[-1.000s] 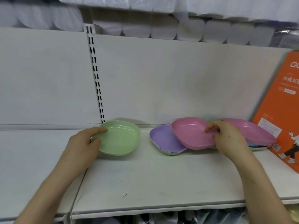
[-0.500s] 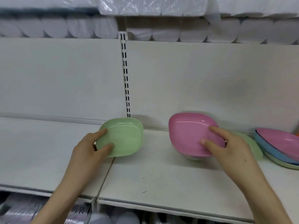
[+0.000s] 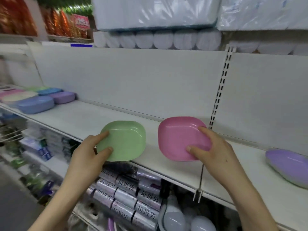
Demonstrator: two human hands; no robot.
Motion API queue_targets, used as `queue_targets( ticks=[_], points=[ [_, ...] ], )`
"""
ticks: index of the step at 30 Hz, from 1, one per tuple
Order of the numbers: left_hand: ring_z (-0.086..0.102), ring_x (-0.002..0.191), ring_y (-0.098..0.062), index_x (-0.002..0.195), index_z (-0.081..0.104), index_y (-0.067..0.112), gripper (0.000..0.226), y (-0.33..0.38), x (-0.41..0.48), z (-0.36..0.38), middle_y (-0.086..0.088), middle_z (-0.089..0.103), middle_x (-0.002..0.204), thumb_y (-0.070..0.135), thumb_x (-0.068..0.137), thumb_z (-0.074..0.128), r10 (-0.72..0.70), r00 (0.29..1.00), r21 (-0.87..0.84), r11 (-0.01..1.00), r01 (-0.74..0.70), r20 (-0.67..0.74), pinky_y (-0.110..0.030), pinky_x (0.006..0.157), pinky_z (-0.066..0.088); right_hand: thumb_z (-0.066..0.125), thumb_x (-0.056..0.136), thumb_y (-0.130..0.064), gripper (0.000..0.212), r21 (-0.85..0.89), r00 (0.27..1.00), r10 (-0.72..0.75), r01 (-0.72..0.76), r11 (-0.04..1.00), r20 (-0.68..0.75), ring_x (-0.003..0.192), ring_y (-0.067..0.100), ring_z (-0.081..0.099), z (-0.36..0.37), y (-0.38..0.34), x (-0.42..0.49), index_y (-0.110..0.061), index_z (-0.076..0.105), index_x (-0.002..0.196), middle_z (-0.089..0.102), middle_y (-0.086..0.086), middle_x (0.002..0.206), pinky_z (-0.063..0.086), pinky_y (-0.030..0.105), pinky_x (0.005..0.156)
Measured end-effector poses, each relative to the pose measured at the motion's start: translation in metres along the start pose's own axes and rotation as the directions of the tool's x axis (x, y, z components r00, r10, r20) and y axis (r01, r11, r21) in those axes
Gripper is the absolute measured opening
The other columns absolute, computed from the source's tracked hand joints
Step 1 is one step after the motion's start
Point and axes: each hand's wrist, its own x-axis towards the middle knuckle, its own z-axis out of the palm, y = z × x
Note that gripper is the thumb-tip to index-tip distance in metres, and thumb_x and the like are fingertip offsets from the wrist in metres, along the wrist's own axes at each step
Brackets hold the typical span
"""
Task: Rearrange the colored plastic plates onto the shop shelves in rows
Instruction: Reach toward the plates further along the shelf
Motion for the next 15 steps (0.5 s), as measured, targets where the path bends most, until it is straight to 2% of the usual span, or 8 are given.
queue_targets(
  ticks=[1, 3, 6, 8, 10, 15],
  points=[
    [0.062, 0.093, -0.018, 0.139, 0.063, 0.030, 0.049, -0.012, 0.002, -0.023, 0.011, 0.062, 0.110, 0.016, 0.092, 0.072, -0.008, 1.000, 0.019, 1.000, 0.008, -0.023, -0.044, 0.085, 0.052, 0.078, 0.089, -0.036, 0.074, 0.005, 0.999, -0.028, 0.028, 1.000, 0.019, 0.117, 0.004, 0.041, 0.019, -0.017, 0.001, -0.029, 0.045, 0.154, 0.051, -0.005, 0.146, 0.033, 0.026, 0.098],
    [0.061, 0.097, -0.018, 0.142, 0.061, 0.030, 0.051, -0.036, 0.005, -0.072, 0.009, 0.062, 0.111, 0.018, 0.093, 0.071, -0.024, 0.997, 0.070, 0.997, 0.030, -0.079, -0.041, 0.084, 0.048, 0.077, 0.090, -0.038, 0.073, 0.030, 0.995, -0.077, 0.076, 0.997, 0.065, 0.118, 0.005, 0.042, 0.061, -0.055, 0.001, -0.029, 0.043, 0.155, 0.050, -0.008, 0.141, 0.034, 0.028, 0.098],
    [0.057, 0.090, -0.020, 0.142, 0.061, 0.029, 0.051, -0.074, 0.005, -0.144, 0.002, 0.063, 0.109, 0.018, 0.094, 0.071, -0.056, 0.983, 0.119, 0.990, 0.078, -0.174, -0.038, 0.076, 0.043, 0.074, 0.091, -0.041, 0.073, 0.092, 0.979, -0.152, 0.140, 0.986, 0.138, 0.123, 0.009, 0.047, 0.128, -0.112, -0.003, -0.030, 0.042, 0.155, 0.051, -0.008, 0.141, 0.038, 0.031, 0.102],
    [0.057, 0.090, -0.018, 0.141, 0.062, 0.028, 0.049, -0.099, 0.002, -0.192, 0.005, 0.063, 0.115, 0.019, 0.094, 0.071, -0.061, 0.972, 0.172, 0.980, 0.102, -0.228, -0.036, 0.076, 0.042, 0.072, 0.092, -0.042, 0.071, 0.125, 0.965, -0.195, 0.174, 0.977, 0.174, 0.126, 0.012, 0.048, 0.171, -0.148, -0.009, -0.030, 0.041, 0.155, 0.051, -0.008, 0.141, 0.040, 0.034, 0.104],
    [0.057, 0.084, -0.014, 0.139, 0.063, 0.029, 0.048, -0.123, -0.003, -0.236, 0.013, 0.061, 0.109, 0.020, 0.093, 0.072, -0.082, 0.957, 0.181, 0.974, 0.136, -0.278, -0.036, 0.072, 0.042, 0.071, 0.092, -0.043, 0.070, 0.160, 0.949, -0.230, 0.199, 0.967, 0.215, 0.121, 0.010, 0.048, 0.212, -0.182, -0.017, -0.030, 0.042, 0.154, 0.050, -0.010, 0.137, 0.039, 0.032, 0.099],
    [0.059, 0.086, -0.015, 0.141, 0.062, 0.027, 0.052, -0.175, -0.010, -0.330, 0.011, 0.061, 0.104, 0.019, 0.092, 0.074, -0.138, 0.919, 0.186, 0.958, 0.219, -0.371, -0.037, 0.077, 0.045, 0.072, 0.092, -0.042, 0.070, 0.218, 0.911, -0.284, 0.224, 0.950, 0.299, 0.119, 0.011, 0.047, 0.299, -0.256, -0.030, -0.027, 0.043, 0.154, 0.052, -0.004, 0.145, 0.038, 0.032, 0.096]
  ],
)
